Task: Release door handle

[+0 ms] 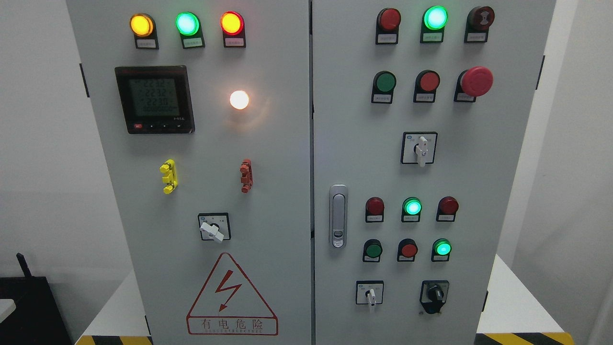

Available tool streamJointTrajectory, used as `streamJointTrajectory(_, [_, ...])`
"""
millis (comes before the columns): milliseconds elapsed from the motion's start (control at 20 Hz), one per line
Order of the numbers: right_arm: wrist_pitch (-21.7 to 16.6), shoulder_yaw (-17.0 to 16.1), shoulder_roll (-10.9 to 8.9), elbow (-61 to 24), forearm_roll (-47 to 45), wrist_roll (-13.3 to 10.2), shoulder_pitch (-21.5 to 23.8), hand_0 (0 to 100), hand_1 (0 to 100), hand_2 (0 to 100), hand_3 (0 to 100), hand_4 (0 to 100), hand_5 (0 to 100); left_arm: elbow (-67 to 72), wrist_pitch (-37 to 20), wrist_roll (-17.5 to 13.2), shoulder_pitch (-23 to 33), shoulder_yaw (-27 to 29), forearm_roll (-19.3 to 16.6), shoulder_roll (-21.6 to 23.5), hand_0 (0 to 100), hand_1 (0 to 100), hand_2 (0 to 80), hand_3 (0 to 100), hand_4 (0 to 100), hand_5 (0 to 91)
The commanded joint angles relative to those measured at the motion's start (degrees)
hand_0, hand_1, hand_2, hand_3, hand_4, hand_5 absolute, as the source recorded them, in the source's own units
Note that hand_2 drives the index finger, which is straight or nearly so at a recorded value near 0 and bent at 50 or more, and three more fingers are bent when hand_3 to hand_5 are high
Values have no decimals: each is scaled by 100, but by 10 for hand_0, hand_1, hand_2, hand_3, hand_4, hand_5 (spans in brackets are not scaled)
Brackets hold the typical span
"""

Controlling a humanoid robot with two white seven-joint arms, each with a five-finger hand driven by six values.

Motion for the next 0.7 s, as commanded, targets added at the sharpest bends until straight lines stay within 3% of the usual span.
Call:
streamJointTrajectory(0, [10,-2,8,0,0,0,6,477,57,0,155,69,38,114,-4,-4,1,-79,0,-1,120,389,0,0,0,0])
streamJointTrajectory(301, [-16,-2,26,-35,131,-9,-21,481,56,0,165,71,37,114,-4,-4,1,-79,0,-1,120,389,0,0,0,0])
streamJointTrajectory(351, [-34,-11,69,-96,419,-44,-56,479,63,0,207,119,66,114,-4,-4,1,-79,0,7,120,389,0,0,0,0])
streamJointTrajectory(401, [-95,-63,96,-131,944,-79,-143,473,85,0,341,307,226,114,-4,-4,1,-79,0,-1,120,389,0,0,0,0])
streamJointTrajectory(451, [-182,-194,148,-140,1558,-175,-213,469,105,0,412,391,297,114,-4,-4,1,-79,0,7,120,389,0,0,0,0])
streamJointTrajectory(551, [-376,-318,490,-158,2928,-517,-424,454,215,0,682,672,701,114,-4,-4,1,-79,0,-1,120,389,0,0,0,0])
streamJointTrajectory(601, [-385,-327,674,-158,3640,-754,-547,454,232,0,685,682,712,114,-4,-4,1,-79,0,-1,120,389,0,0,0,0])
streamJointTrajectory(652, [-377,-327,842,-158,4326,-1009,-652,435,300,0,738,740,789,114,-4,-4,1,-79,0,-1,120,389,0,0,0,0])
